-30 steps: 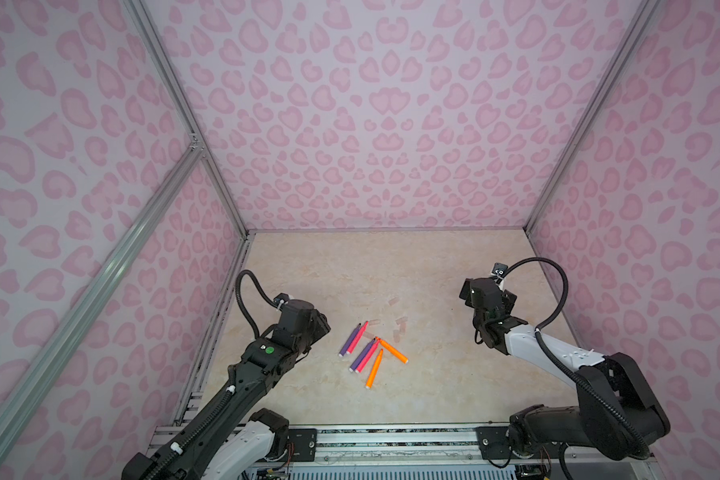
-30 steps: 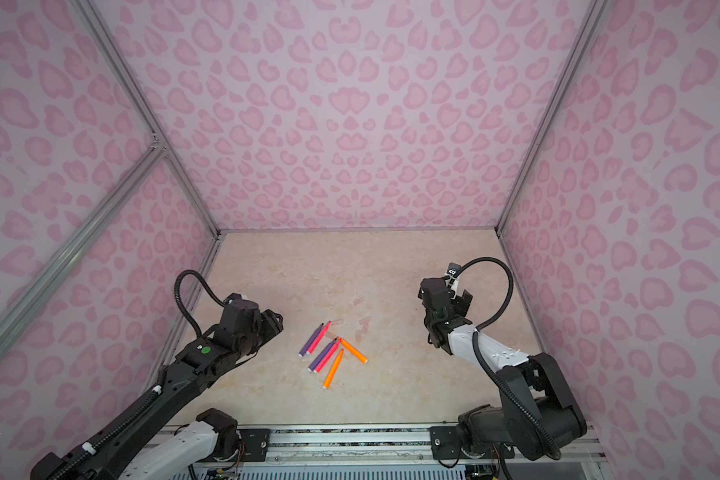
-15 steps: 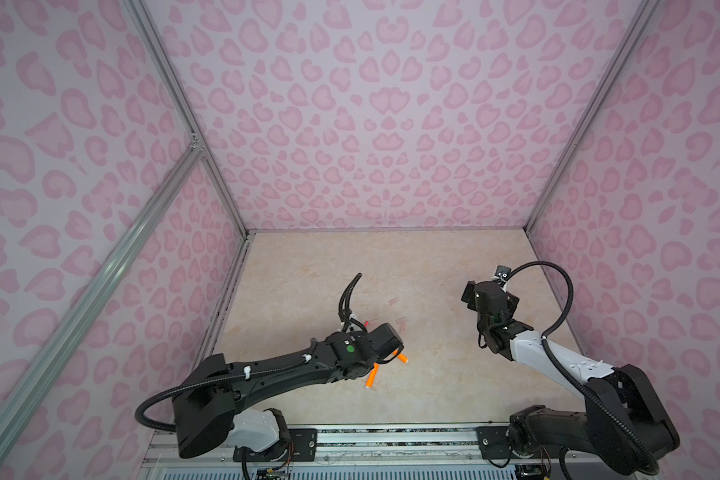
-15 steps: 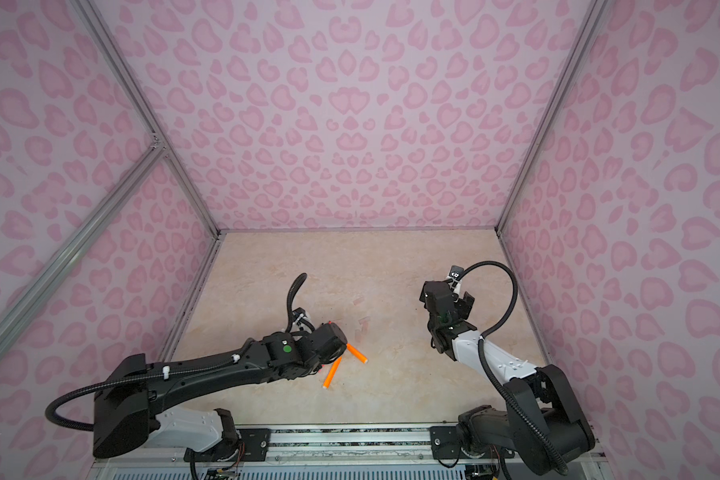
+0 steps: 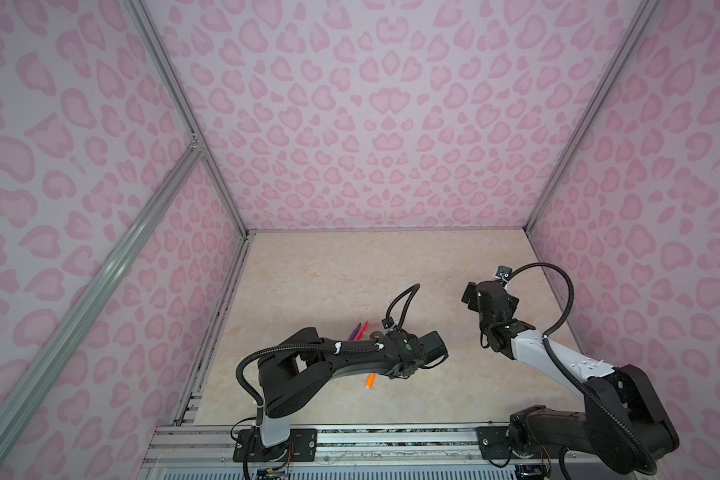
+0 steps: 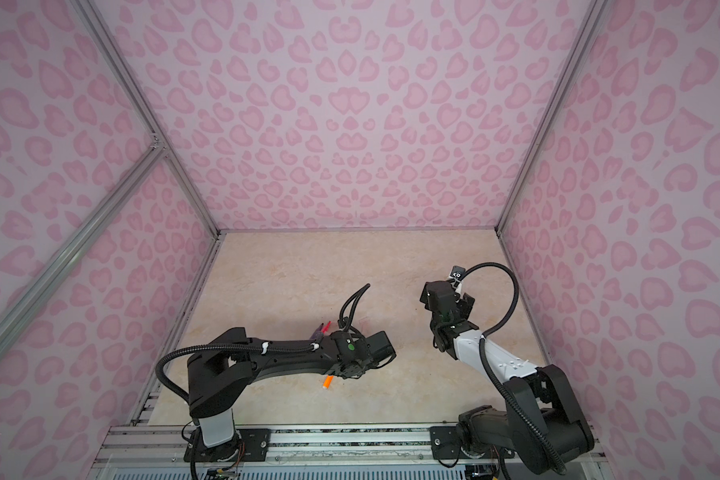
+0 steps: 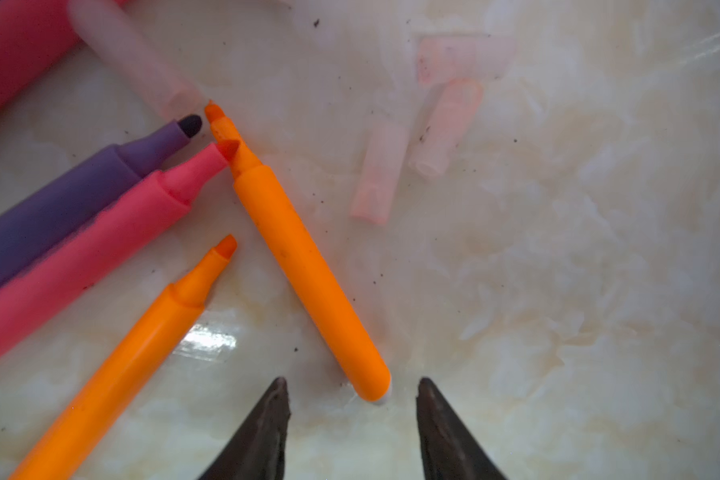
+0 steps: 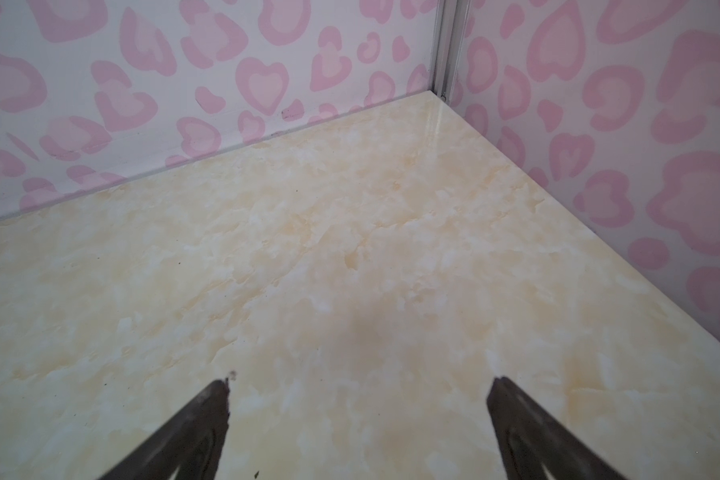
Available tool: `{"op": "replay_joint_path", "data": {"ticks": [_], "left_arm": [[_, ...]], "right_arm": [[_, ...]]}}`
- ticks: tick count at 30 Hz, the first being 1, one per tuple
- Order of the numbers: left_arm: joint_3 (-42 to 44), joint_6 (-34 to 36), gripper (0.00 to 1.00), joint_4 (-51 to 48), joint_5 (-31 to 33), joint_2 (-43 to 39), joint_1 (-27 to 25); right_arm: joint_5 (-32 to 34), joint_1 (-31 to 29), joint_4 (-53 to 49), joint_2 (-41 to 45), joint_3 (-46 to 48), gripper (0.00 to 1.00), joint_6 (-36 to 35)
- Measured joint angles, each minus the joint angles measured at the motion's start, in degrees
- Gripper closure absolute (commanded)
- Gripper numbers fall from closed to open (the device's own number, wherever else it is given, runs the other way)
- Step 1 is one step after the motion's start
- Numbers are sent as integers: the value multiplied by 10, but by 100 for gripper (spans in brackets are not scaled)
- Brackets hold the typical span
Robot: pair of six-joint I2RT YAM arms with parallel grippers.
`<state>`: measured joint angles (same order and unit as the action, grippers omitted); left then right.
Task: Insert the pens into the pen caps
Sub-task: 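Lower the left gripper over the orange highlighter and close on it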
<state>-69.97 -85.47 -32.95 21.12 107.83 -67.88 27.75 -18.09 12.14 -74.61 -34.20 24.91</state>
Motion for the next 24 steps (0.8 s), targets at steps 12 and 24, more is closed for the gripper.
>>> {"op": "replay_joint_path", "data": {"ticks": [12, 24], "left_arm": [[-26, -18, 48, -47, 21, 38, 21], [-54, -15, 57, -77, 37, 65, 23]], "right_arm": [[-4, 0, -1, -5, -4, 3, 0], [-4, 0, -1, -6, -4, 4, 0]]}}
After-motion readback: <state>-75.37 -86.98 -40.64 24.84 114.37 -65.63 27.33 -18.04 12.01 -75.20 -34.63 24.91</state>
